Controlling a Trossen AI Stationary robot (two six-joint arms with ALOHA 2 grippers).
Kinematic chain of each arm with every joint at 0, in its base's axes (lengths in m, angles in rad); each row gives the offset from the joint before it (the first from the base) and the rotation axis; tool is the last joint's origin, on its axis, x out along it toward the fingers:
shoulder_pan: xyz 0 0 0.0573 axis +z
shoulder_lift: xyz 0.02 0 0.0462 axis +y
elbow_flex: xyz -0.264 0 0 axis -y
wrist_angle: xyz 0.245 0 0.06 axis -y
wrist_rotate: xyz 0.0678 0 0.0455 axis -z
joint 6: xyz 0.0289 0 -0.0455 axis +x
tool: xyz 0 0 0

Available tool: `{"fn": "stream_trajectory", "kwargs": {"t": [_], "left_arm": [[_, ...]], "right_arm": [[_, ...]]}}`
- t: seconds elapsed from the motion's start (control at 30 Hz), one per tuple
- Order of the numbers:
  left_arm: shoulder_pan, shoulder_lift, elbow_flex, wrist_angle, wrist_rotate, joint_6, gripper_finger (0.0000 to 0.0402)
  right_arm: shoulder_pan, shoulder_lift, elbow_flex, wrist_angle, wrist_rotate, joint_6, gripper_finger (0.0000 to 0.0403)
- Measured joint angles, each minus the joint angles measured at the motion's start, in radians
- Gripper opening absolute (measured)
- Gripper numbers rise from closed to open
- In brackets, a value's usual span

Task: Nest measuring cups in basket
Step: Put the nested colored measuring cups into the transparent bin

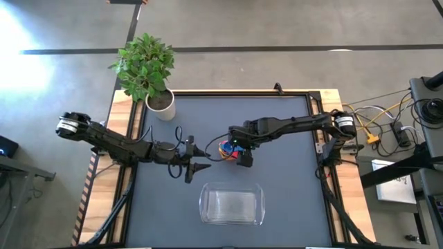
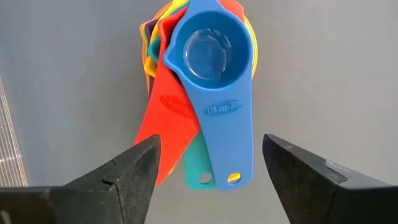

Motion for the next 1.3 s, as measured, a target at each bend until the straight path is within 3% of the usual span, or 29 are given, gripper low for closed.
{"fn": "stream_trajectory", "kwargs": {"t": [0.17, 0.37, 0.57, 0.73, 0.83, 1.0, 1.17, 1.3], "left_arm": [[0.000, 0.012, 0.000, 0.039, 0.000, 0.000, 0.0187], [0.001, 0.106, 0.015, 0.111, -0.041, -0.004, 0.0187], [0.042, 0.199, 0.195, -0.093, -0.089, 0.067, 0.0170], [0.115, 0.256, 0.396, -0.323, -0.086, 0.178, 0.0128], [0.176, 0.286, 0.485, -0.411, -0.015, 0.231, 0.0085], [0.304, 0.317, 0.537, -0.420, 0.230, 0.266, 0.0009], [0.407, 0.387, 0.546, -0.420, 0.294, 0.263, 0.0009], [0.462, 0.451, 0.546, -0.388, 0.405, 0.262, 0.0001]], "right_arm": [[0.011, -0.002, -0.002, -0.050, 0.014, -0.021, 0.0273], [0.019, -0.077, -0.061, -0.096, 0.037, -0.043, 0.0247], [0.064, -0.218, -0.214, 0.065, 0.000, -0.064, 0.0199], [0.115, -0.283, -0.323, 0.233, -0.002, -0.116, 0.0137], [0.139, -0.302, -0.375, 0.272, -0.005, -0.126, 0.0092], [0.164, -0.314, -0.444, 0.352, -0.004, -0.148, 0.0024], [0.163, -0.305, -0.458, 0.407, -0.005, -0.185, 0.0009], [0.163, -0.284, -0.458, 0.465, -0.054, -0.191, 0.0009]]}}
